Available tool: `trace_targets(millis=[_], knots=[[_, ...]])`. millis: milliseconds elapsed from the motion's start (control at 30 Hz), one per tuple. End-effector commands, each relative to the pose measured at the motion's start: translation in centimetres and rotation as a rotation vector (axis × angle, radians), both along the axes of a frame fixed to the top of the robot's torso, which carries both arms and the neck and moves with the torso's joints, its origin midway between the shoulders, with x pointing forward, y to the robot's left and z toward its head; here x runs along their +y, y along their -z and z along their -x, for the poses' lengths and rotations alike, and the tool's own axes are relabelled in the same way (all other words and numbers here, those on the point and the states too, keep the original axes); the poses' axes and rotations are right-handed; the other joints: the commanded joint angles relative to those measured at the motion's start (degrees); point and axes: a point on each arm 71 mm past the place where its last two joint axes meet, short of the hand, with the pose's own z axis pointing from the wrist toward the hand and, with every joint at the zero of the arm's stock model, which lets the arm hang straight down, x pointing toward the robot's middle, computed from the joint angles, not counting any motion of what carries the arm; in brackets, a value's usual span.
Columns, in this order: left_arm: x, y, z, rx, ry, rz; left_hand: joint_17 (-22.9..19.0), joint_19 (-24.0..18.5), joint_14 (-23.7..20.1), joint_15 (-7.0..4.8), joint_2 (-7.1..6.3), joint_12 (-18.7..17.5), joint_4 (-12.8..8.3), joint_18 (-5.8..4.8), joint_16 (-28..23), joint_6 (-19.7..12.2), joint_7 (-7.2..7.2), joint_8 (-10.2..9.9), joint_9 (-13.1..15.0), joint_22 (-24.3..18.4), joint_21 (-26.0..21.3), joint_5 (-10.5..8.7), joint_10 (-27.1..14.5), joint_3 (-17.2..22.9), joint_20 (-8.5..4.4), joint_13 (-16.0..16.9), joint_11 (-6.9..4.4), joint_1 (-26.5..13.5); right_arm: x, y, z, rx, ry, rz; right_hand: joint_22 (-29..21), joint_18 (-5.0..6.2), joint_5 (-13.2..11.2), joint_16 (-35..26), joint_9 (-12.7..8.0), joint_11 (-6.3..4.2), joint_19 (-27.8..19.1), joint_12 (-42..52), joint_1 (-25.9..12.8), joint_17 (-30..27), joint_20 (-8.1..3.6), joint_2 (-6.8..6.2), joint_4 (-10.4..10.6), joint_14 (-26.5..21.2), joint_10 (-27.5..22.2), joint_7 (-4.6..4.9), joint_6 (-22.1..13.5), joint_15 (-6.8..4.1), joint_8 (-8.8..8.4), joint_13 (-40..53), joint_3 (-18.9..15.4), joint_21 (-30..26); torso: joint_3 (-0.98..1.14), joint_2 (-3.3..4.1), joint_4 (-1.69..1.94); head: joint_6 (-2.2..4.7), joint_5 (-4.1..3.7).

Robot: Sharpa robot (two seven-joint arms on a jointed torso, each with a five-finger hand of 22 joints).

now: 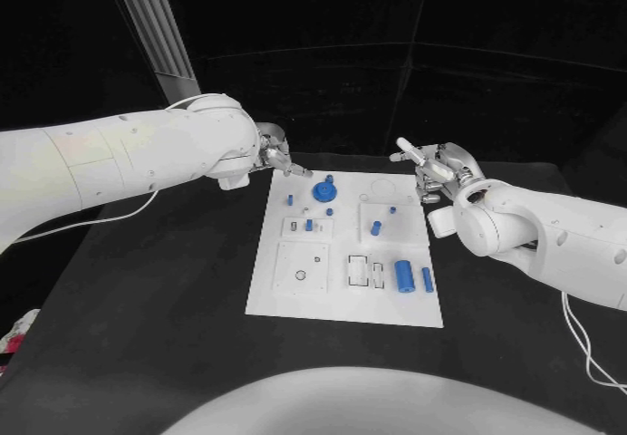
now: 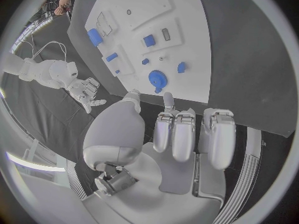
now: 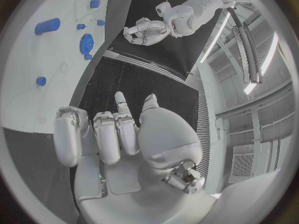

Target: Assemble the parts on the task board

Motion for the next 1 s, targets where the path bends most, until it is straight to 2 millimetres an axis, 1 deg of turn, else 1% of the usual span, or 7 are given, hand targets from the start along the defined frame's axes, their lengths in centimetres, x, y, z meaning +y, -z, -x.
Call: trace_targets(millis=[33,133,267,367,533,633,1000], knots=[[0.1,0.9,-0.1,0.067,0.016,-0.051,15.1,5.91,6.05,-0.23,0.46,0.06,-0.12,-0.38,0.17,-0.02,-0.33,-0.49,-0.42,15.08,0.21,0.22,5.86,0.46,-0.04,15.06,0.0,0.81,0.1,-0.2,0.0,-0.006,-0.001,-0.002,11.73,0.72,0.3,0.14,-0.05,-0.28,0.89,-0.02,0.25,15.07,-0.2,0.36,-0.09,5.96,5.97,-0.24,-0.09,-0.24,0.17,15.04,-0.35,-0.31,-0.05,-0.04,-0.05,-0.01,0.15],[0.2,1.9,-0.3,0.098,0.006,-0.071,15.1,5.91,6.05,-0.21,0.98,0.06,-0.15,-0.38,0.17,0.07,-0.31,-0.83,-0.91,15.08,0.21,0.59,5.86,0.61,-0.03,15.06,0.02,1.42,0.1,-0.2,0.0,-0.006,-0.002,-0.003,11.73,0.72,0.3,0.14,-0.05,-0.28,0.89,-0.02,0.25,15.07,-0.2,0.36,-0.09,5.96,5.97,-0.24,-0.09,-0.24,0.17,15.04,-0.35,-0.31,-0.05,-0.05,0.02,-0.01,0.14],[0.4,2.9,-0.5,0.128,-0.006,-0.09,15.1,5.91,6.05,-0.14,1.81,0.06,-0.09,-0.38,0.17,0.37,-0.28,-1.46,-1.9,15.08,0.21,3.38,5.86,0.34,0.0,15.06,0.03,1.33,0.1,-0.2,0.0,-0.006,-0.003,-0.003,11.73,0.72,0.3,0.14,-0.05,-0.28,0.89,-0.02,0.25,15.07,-0.2,0.36,-0.09,5.96,5.97,-0.24,-0.09,-0.24,0.17,15.04,-0.35,-0.31,-0.11,-0.01,-0.03,-0.01,0.27],[0.5,3.4,-0.6,0.146,-0.014,-0.105,15.1,5.91,6.05,-0.1,2.42,0.06,-0.11,-0.38,0.17,0.55,-0.27,-1.78,-2.42,15.08,0.21,4.6,5.86,0.15,0.04,15.06,0.05,1.03,0.2,-0.2,0.0,-0.005,-0.004,-0.003,11.73,0.72,0.3,0.14,-0.05,-0.28,0.89,-0.02,0.25,15.07,-0.2,0.36,-0.09,5.96,5.97,-0.24,-0.09,-0.24,0.17,15.04,-0.35,-0.31,-0.06,-0.05,-0.02,-0.01,0.39],[0.7,3.7,-0.8,0.163,-0.022,-0.12,15.1,5.91,6.05,-0.07,2.97,0.06,-0.1,-0.38,0.17,0.74,-0.28,-2.06,-2.8,15.08,0.21,4.98,5.86,0.08,0.06,15.06,0.05,0.82,0.2,-0.1,0.0,-0.005,-0.005,-0.004,11.73,0.72,0.3,0.14,-0.05,-0.28,0.89,-0.02,0.25,15.07,-0.2,0.36,-0.09,5.96,5.97,-0.24,-0.09,-0.24,0.17,15.04,-0.35,-0.31,-0.05,-0.03,0.05,-0.01,0.44],[0.8,3.8,-1.0,0.167,-0.027,-0.124,15.1,5.91,6.05,-0.07,3.16,0.06,-0.11,-0.38,0.17,0.85,-0.28,-2.15,-2.93,15.08,0.21,5.04,5.86,0.05,0.07,15.06,0.05,0.75,0.3,-0.1,0.0,-0.005,-0.005,-0.004,11.73,0.72,0.3,0.14,-0.05,-0.28,0.89,-0.02,0.25,15.07,-0.2,0.36,-0.09,5.96,5.97,-0.24,-0.09,-0.24,0.17,15.04,-0.35,-0.31,-0.06,-0.05,0.01,-0.01,0.49],[0.5,4.1,-1.1,0.175,-0.02,-0.123,15.1,5.91,6.05,-0.05,3.31,0.06,-0.09,-0.38,0.17,1.23,-0.27,-2.47,-3.39,15.08,0.21,4.94,5.86,-0.42,0.1,15.06,0.05,0.14,0.3,-0.1,0.0,-0.004,-0.005,-0.004,11.73,0.72,0.31,0.14,-0.07,-0.28,0.87,-0.02,0.4,15.07,-0.2,0.37,-0.13,5.96,5.97,-0.24,-0.12,-0.24,0.21,15.04,-0.4,-0.33,-0.04,-0.06,-0.03,-0.01,0.31]])
